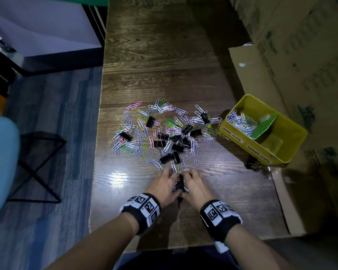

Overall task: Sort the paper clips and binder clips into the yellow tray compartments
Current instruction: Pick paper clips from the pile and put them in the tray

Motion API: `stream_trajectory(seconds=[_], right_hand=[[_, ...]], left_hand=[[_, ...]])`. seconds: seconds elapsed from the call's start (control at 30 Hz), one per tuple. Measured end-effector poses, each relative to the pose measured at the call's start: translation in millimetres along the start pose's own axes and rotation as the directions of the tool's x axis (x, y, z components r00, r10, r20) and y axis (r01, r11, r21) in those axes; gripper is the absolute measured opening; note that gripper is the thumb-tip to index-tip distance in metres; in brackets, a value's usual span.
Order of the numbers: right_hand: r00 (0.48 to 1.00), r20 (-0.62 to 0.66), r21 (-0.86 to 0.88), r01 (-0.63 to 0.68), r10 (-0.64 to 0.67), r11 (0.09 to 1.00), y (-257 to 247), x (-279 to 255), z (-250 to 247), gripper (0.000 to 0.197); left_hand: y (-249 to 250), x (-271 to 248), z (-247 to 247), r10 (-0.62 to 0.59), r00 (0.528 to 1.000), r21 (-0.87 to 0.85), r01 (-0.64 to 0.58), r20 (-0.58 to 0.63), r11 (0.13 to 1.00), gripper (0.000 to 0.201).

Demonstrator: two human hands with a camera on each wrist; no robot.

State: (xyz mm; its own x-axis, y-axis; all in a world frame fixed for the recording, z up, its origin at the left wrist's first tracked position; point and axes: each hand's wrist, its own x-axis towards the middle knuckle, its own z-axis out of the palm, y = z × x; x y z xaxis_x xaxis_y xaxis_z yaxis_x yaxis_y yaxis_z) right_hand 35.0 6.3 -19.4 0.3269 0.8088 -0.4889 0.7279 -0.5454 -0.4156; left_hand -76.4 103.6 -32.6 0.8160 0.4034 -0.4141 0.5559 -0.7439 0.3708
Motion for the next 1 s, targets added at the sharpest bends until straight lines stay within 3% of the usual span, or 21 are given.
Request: stream_trajectory(seconds=[0.13, 0.23, 0.33, 0.43, 0.53, 0.7, 0.77, 0.87, 1.0], right_hand=[[0.999, -0.044, 0.027, -0.006, 0.007, 1.000, 5.8, -1.6, -7.0, 0.077], [1.000, -0.002, -0.032, 0.006, -0.006, 0.999, 5.3, -0.6, -7.1, 0.087], [0.997, 0.038, -0.051, 0.069, -0.067, 0.996, 2.0, 4.5, -4.3, 0.070], [0.993, 0.067, -0.061, 0.102, -0.097, 0.993, 1.6, 5.7, -0.9, 0.046], [0.993, 0.078, -0.061, 0.098, -0.093, 0.993, 3.6, 4.1, -2.7, 0.025], [0.992, 0.112, 0.136, 0.046, -0.062, 0.990, 17.2, 10.9, -9.9, 0.023], [0.997, 0.066, 0.184, 0.032, -0.045, 0.982, 23.0, 11.8, -16.8, 0.022], [0.998, -0.020, 0.369, -0.052, 0.063, 0.928, 33.3, 9.8, -28.5, 0.027], [0.979, -0.074, 0.687, -0.087, 0.188, 0.721, 48.4, 5.1, -46.2, 0.014]], left_hand=[[-11.7, 1.2, -10.6, 0.002, 0.999, -0.029, -0.003, -0.033, 1.000, 0.063], [-17.4, 0.0, -12.7, 0.038, 0.996, 0.107, -0.047, 0.084, 0.993, 0.077], [-9.8, 0.9, -10.1, 0.079, 0.987, 0.175, -0.103, 0.139, 0.979, 0.063], [-5.2, 0.7, -7.9, 0.110, 0.989, 0.069, -0.117, 0.100, 0.991, 0.040], [-3.8, -0.4, -7.4, 0.108, 0.993, -0.023, -0.107, 0.056, 0.994, 0.035], [-9.5, 4.8, -17.4, -0.009, 1.000, -0.268, 0.008, -0.001, 0.964, 0.023], [-13.1, 9.1, -22.0, -0.111, 0.994, -0.427, 0.102, 0.004, 0.899, 0.017], [-19.0, 12.8, -31.2, -0.216, 0.965, -0.655, 0.261, 0.151, 0.709, 0.017], [-21.1, 19.3, -56.0, -0.209, 0.947, -0.839, 0.313, 0.243, 0.445, 0.021]])
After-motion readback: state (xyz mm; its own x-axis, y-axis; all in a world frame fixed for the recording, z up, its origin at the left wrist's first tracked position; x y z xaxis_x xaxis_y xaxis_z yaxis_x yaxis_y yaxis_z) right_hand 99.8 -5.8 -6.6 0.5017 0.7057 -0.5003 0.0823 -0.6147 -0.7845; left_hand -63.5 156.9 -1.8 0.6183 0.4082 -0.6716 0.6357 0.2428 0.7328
